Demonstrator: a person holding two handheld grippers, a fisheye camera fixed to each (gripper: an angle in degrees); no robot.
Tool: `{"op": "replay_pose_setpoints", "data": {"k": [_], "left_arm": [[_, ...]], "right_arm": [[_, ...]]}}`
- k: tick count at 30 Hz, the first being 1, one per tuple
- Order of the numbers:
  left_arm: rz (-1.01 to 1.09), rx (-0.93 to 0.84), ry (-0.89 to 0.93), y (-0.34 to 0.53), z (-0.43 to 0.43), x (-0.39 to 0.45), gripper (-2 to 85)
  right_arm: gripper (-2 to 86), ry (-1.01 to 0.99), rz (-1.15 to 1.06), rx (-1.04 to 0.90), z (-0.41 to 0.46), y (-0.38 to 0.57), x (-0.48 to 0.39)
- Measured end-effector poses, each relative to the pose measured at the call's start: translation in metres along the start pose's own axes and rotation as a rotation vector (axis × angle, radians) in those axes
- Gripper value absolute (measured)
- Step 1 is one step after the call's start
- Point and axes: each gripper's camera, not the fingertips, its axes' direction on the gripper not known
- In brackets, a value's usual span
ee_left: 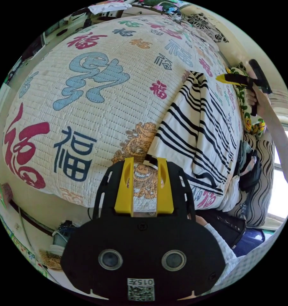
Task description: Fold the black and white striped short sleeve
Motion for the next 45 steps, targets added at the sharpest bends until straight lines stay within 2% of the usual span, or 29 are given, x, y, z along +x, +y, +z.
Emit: {"op": "replay_pose_setpoints", "data": {"k": [4, 8, 11, 15, 17, 22, 25, 32, 37, 42, 45], "left_arm": [[-0.012, 0.031, 0.012, 0.017, -0.005, -0.004, 9.2], [0.011, 0.029, 0.067, 0.028, -0.014, -0.005, 5.6], [0.022, 0.003, 0.135, 0.034, -0.018, -0.007, 1.6], [0.076, 0.131, 0.163, 0.06, -0.059, 0.0, 0.1], [0.138, 0.184, 0.186, 0.077, -0.085, 0.014, 0.0], [0.37, 0.251, 0.21, 0.12, -0.156, 0.097, -0.2], [0.502, 0.223, 0.251, 0.137, -0.164, 0.153, -0.2], [0.788, 0.12, 0.307, 0.173, -0.127, 0.283, 0.0], [0.895, 0.065, 0.251, 0.191, -0.082, 0.375, 0.5], [0.954, -0.007, 0.143, 0.2, -0.041, 0.432, 2.1], [0.982, -0.133, 0.112, 0.198, -0.012, 0.456, 5.2]], "right_arm": [[9.4, 0.082, -0.009, -0.176, 0.018, -0.056, -0.012], [5.5, 0.174, -0.001, -0.359, 0.039, -0.076, -0.02], [2.0, 0.192, -0.02, -0.394, 0.032, -0.076, -0.027], [0.4, 0.144, -0.022, -0.316, 0.002, -0.061, -0.026], [0.1, 0.032, -0.035, -0.212, -0.03, -0.036, -0.02], [0.2, -0.221, -0.036, 0.0, -0.101, 0.049, 0.01], [0.2, -0.339, -0.025, 0.088, -0.135, 0.118, 0.041], [0.4, -0.343, 0.044, 0.175, -0.149, 0.268, 0.116], [0.9, -0.347, 0.094, 0.185, -0.121, 0.32, 0.168], [3.3, -0.364, 0.1, 0.183, -0.093, 0.349, 0.201], [5.7, -0.378, 0.19, 0.186, -0.08, 0.363, 0.221]]}}
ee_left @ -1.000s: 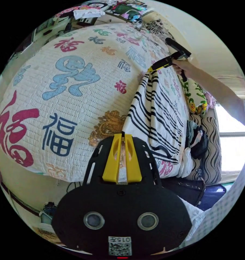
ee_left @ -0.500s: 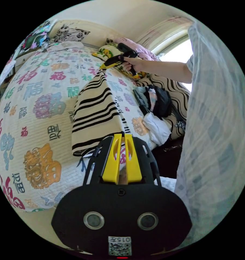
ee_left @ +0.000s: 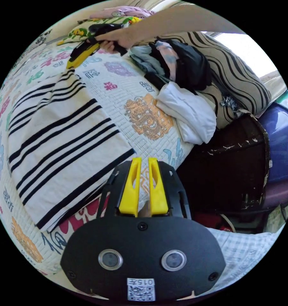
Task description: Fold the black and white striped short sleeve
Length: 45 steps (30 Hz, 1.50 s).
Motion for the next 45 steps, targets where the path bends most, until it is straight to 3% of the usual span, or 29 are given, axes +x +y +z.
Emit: {"op": "replay_pose_setpoints", "data": {"k": [3, 6, 12, 15, 17, 20, 22, 24, 27, 33, 37, 41, 45], "left_arm": [[0.018, -0.053, 0.089, -0.018, 0.001, 0.005, 5.9], [0.04, 0.084, 0.084, -0.027, -0.053, 0.003, 6.0], [-0.174, 0.243, -0.205, -0.043, -0.154, -0.095, 8.4], [-0.199, 0.241, -0.304, -0.082, -0.172, -0.157, 12.5], [-0.237, 0.249, -0.364, -0.111, -0.181, -0.191, 13.3], [-0.169, 0.22, -0.101, -0.159, -0.179, -0.232, 12.6], [-0.126, 0.048, -0.021, -0.191, -0.162, -0.248, 10.7], [-0.098, -0.007, -0.019, -0.204, -0.161, -0.252, 7.5], [-0.074, 0.005, -0.043, -0.216, -0.174, -0.254, 2.6], [-0.088, 0.017, -0.086, -0.237, -0.18, -0.263, 1.3], [-0.089, 0.104, -0.028, -0.239, -0.203, -0.269, 2.6], [-0.133, 0.083, -0.03, -0.245, -0.207, -0.284, 7.4], [-0.238, 0.052, 0.091, -0.255, -0.203, -0.31, 13.0]], "right_arm": [[6.2, 0.012, 0.035, 0.046, -0.01, 0.014, 0.008], [7.5, 0.151, 0.009, 0.097, -0.025, 0.026, -0.011], [7.0, 0.244, -0.069, 0.087, -0.003, 0.027, -0.052], [4.3, 0.378, 0.034, 0.042, 0.021, 0.026, -0.04], [3.9, 0.443, 0.142, 0.168, 0.015, 0.038, -0.032], [7.5, 0.315, 0.301, 0.341, 0.0, 0.06, -0.011], [7.7, 0.181, 0.381, 0.324, 0.004, 0.063, 0.011], [5.1, 0.091, 0.434, 0.3, 0.011, 0.062, 0.028], [0.8, 0.151, 0.433, 0.291, 0.016, 0.06, 0.041], [-0.4, 0.057, 0.473, 0.367, 0.01, 0.067, 0.073], [-0.3, -0.014, 0.447, 0.419, -0.01, 0.085, 0.079], [5.3, 0.188, 0.469, 0.355, -0.014, 0.086, 0.091], [11.2, -0.009, 0.451, 0.303, -0.002, 0.072, 0.121]]}}
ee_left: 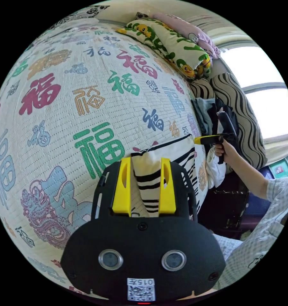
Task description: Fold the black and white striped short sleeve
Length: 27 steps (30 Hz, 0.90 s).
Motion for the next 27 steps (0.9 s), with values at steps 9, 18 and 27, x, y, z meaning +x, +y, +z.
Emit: {"op": "replay_pose_setpoints", "data": {"k": [9, 18, 27], "left_arm": [[-0.117, -0.097, 0.239, -0.031, 0.026, -0.046, 7.0], [-0.047, -0.019, 0.187, -0.059, -0.002, -0.054, 3.9], [-0.203, 0.017, 0.302, -0.04, 0.012, -0.082, 12.8]], "right_arm": [[8.0, -0.265, 0.043, -0.068, 0.022, -0.035, 0.054], [0.3, -0.298, 0.002, 0.096, -0.003, -0.047, 0.09], [13.7, -0.282, 0.017, 0.029, 0.012, -0.054, 0.12]]}}
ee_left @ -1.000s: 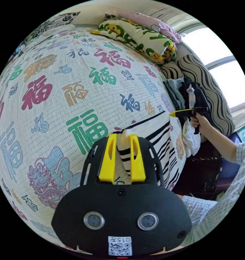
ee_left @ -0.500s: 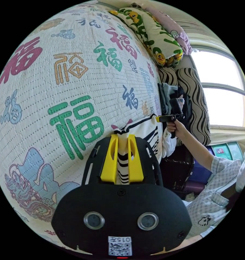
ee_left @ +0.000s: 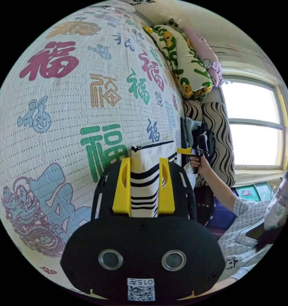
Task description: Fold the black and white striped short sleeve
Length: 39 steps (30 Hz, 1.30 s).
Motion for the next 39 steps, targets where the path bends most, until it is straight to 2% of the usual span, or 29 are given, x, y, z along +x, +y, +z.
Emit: {"op": "replay_pose_setpoints", "data": {"k": [4, 8, 11, 16, 19, 22, 26, 30, 33, 36, 39], "left_arm": [[-0.034, -0.056, 0.07, -0.009, 0.029, -0.01, 10.5], [0.019, -0.074, 0.002, -0.013, 0.04, -0.002, 6.6], [0.167, -0.037, 0.0, 0.0, 0.031, 0.019, 6.0], [0.606, 0.032, -0.067, 0.069, 0.009, 0.092, 5.7], [0.778, -0.023, -0.109, 0.12, 0.015, 0.124, 5.6], [0.846, -0.114, -0.154, 0.166, 0.034, 0.134, 5.5], [0.785, -0.254, -0.147, 0.206, 0.074, 0.117, 5.3], [0.708, -0.377, -0.236, 0.238, 0.122, 0.093, 5.3], [0.621, -0.373, -0.228, 0.246, 0.13, 0.083, 6.2], [0.496, -0.388, -0.161, 0.247, 0.122, 0.076, 7.6], [0.32, -0.275, -0.092, 0.247, 0.104, 0.065, 8.7]], "right_arm": [[10.3, -0.011, 0.016, -0.023, 0.035, -0.023, 0.014], [4.3, 0.007, 0.031, -0.057, 0.048, -0.034, 0.027], [2.7, -0.029, -0.088, -0.035, 0.036, -0.023, 0.023], [1.8, -0.067, -0.333, -0.037, 0.024, 0.024, -0.001], [1.7, -0.037, -0.41, -0.07, 0.03, 0.065, -0.007], [1.9, -0.008, -0.398, -0.122, 0.051, 0.103, 0.004], [2.8, 0.074, -0.275, -0.253, 0.103, 0.133, 0.043], [4.6, 0.149, -0.186, -0.306, 0.137, 0.141, 0.072], [5.7, 0.167, -0.127, -0.32, 0.143, 0.143, 0.083], [7.2, 0.279, -0.114, -0.312, 0.131, 0.144, 0.079], [6.8, 0.332, -0.152, -0.24, 0.118, 0.136, 0.064]]}}
